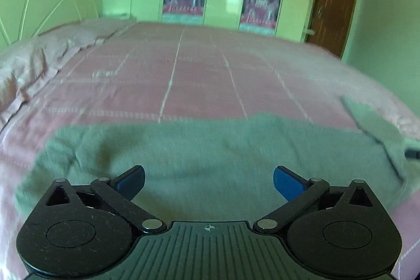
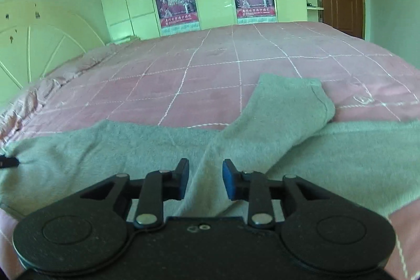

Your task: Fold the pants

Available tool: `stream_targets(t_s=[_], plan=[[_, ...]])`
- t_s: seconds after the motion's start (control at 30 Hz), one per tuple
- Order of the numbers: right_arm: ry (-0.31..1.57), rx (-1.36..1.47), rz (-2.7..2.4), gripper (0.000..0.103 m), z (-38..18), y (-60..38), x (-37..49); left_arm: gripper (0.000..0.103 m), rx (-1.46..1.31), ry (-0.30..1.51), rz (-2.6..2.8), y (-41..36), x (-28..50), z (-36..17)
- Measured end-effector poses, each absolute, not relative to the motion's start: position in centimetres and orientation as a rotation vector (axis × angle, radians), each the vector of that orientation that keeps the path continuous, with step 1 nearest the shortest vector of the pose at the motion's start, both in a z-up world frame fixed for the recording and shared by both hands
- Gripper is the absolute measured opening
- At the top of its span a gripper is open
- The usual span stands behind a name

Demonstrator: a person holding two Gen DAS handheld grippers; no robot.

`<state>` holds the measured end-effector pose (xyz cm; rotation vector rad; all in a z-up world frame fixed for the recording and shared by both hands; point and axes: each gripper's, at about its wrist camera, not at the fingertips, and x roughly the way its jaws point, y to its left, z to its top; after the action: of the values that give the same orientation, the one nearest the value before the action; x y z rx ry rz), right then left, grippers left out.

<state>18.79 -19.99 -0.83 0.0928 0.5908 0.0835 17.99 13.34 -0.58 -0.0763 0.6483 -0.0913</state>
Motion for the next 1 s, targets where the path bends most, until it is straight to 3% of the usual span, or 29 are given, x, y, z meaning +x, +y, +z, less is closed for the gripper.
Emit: stream_targets(t_s=[0.13, 0.23, 0.37, 0.43, 0.53, 0.6, 0.67, 0.7, 0.93, 1.0], plan=[[0.668, -0.003, 0.041, 0.019, -2.3, -18.6, 22.6, 0.103, 0.067, 0.686, -0.004, 9.6, 16.5, -2.6], [0.714, -0.085, 0.008, 0.0, -3.3, -18.8, 23.4, 0.103, 0.091, 0.699, 0.038, 8.8, 15.7, -4.7], [0.611, 0.124, -0.065, 0.0, -1.6, -23.1, 18.6, 0.103, 0.085, 0.68, 0.04, 8.8, 15.0, -4.7], [0.668, 0.292, -0.138, 0.0, -2.9, -26.6, 16.0, 0.103, 0.082, 0.675, 0.035, 8.8, 15.0, -4.8], [0.697, 0.277, -0.157, 0.0, -3.7, -28.3, 13.4, 0.103, 0.08, 0.664, 0.035, 8.9, 14.9, -5.0], [0.592, 0.265, -0.144, 0.008, -1.8, -28.1, 12.8, 0.103, 0.08, 0.662, 0.035, 9.0, 15.3, -5.1], [0.535, 0.226, -0.093, 0.027, 0.0, -26.6, 14.5, 0.103, 0.075, 0.663, 0.037, 9.1, 15.5, -5.2], [0.533, 0.19, -0.063, 0.03, 0.5, -25.4, 16.0, 0.103, 0.071, 0.665, 0.04, 9.0, 15.5, -5.1], [0.684, -0.182, -0.013, 0.029, -1.7, -17.2, 26.2, 0.103, 0.097, 0.607, 0.195, 9.7, 14.6, -3.7], [0.736, -0.268, -0.025, 0.0, -2.6, -16.5, 27.2, 0.103, 0.087, 0.618, 0.227, 10.7, 14.6, -3.7]])
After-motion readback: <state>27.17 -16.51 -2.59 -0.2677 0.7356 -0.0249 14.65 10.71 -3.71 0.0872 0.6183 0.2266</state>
